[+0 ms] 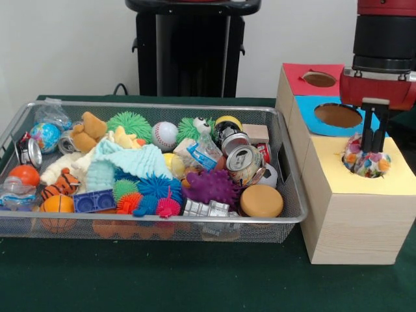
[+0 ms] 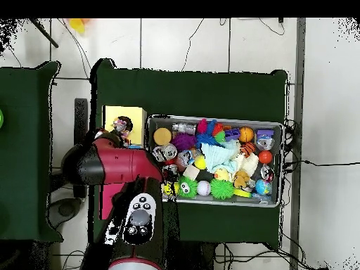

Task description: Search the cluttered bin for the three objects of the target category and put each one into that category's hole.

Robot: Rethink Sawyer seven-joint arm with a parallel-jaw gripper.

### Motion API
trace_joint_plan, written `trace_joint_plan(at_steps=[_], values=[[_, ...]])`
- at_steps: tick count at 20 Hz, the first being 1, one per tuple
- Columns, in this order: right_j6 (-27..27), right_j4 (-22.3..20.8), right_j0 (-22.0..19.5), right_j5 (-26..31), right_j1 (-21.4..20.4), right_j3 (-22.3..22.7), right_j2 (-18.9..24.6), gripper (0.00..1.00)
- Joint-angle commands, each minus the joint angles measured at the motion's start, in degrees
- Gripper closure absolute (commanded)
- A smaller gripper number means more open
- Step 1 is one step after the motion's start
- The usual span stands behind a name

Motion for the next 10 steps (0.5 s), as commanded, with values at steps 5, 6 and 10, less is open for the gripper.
trace_joint_plan(at_steps=[5, 6, 10], values=[[8.0, -0.8, -2.6, -5.5, 3.9, 5.8, 6.9, 1.0], [8.0, -0.8, -2.7, -5.9, 4.1, 5.8, 7.1, 1.0], [8.1, -0.8, -2.4, -7.0, 4.6, 5.3, 6.6, 1.0]])
